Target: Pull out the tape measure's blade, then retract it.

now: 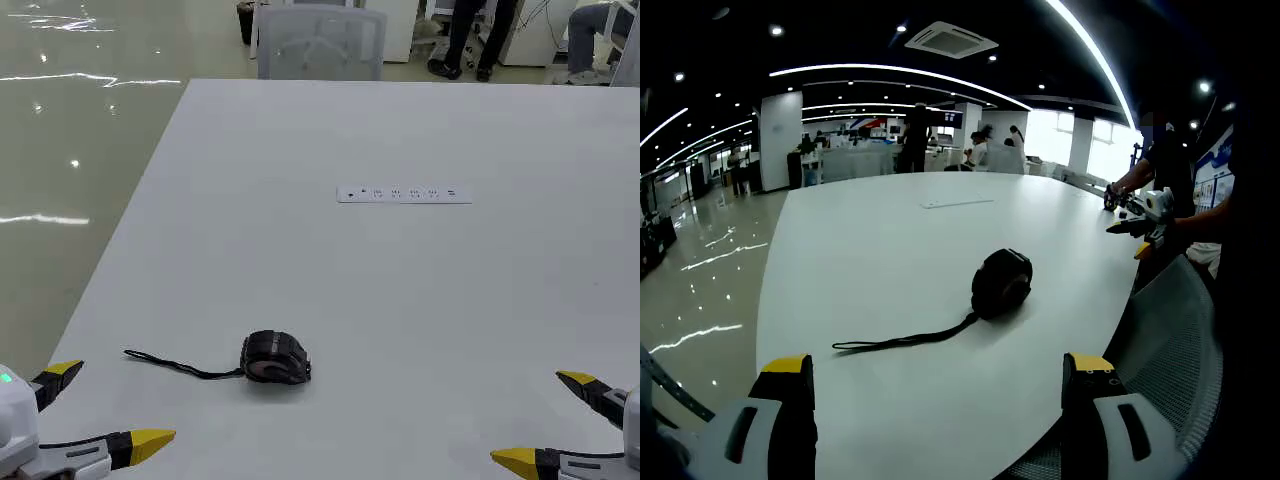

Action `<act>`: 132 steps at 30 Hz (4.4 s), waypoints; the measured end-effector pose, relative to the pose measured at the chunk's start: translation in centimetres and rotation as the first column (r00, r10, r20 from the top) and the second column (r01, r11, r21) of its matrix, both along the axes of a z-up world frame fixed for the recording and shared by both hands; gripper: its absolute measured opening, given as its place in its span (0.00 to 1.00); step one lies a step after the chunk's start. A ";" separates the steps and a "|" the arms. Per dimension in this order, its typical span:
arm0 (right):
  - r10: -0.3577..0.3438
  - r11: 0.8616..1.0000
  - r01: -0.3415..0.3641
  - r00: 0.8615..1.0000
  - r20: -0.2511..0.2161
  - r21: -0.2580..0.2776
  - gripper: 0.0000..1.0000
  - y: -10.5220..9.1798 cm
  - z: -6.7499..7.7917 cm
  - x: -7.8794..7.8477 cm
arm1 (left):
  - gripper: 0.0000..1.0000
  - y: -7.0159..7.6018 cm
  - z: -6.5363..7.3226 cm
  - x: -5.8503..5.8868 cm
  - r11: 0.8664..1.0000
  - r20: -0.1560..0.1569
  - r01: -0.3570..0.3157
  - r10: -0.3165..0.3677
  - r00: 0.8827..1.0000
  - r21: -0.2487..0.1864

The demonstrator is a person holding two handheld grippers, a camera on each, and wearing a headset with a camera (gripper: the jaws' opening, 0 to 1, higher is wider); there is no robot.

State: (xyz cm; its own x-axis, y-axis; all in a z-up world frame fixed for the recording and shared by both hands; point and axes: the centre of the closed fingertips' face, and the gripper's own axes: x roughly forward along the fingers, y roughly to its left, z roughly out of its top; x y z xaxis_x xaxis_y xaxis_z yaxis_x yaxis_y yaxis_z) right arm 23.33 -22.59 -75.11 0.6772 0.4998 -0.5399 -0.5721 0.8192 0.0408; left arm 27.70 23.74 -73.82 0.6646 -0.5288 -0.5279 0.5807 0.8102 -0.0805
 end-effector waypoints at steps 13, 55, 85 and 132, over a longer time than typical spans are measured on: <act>-0.007 1.000 0.006 1.000 -0.029 -0.020 1.00 -0.1 -0.6 -0.8 | 1.00 -0.8 0.1 0.0 0.999 0.007 0.045 -0.045 0.999 -0.017; 0.168 0.985 -0.170 0.982 -0.082 -0.020 0.99 5.8 -0.8 1.9 | 1.00 -5.7 -0.6 3.6 0.894 -0.113 0.428 -0.415 0.903 0.130; 0.528 0.849 -0.527 0.849 -0.032 0.039 0.92 19.3 0.4 7.2 | 0.95 -17.1 -0.8 5.8 0.455 -0.256 0.806 -0.785 0.563 0.378; 0.713 0.675 -0.721 0.692 -0.112 -0.157 0.15 26.0 -7.2 9.7 | 0.37 -19.3 -6.8 5.8 0.403 -0.367 0.834 -0.762 0.534 0.377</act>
State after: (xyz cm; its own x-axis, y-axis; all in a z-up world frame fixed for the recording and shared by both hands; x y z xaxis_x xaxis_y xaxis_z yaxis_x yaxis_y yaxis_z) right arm 33.03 3.45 -82.28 0.1284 0.7180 -0.6841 -0.9879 0.1528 -0.0251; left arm 33.49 4.49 -80.66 -0.0129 -0.4514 -0.8922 0.9969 -0.0749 0.0235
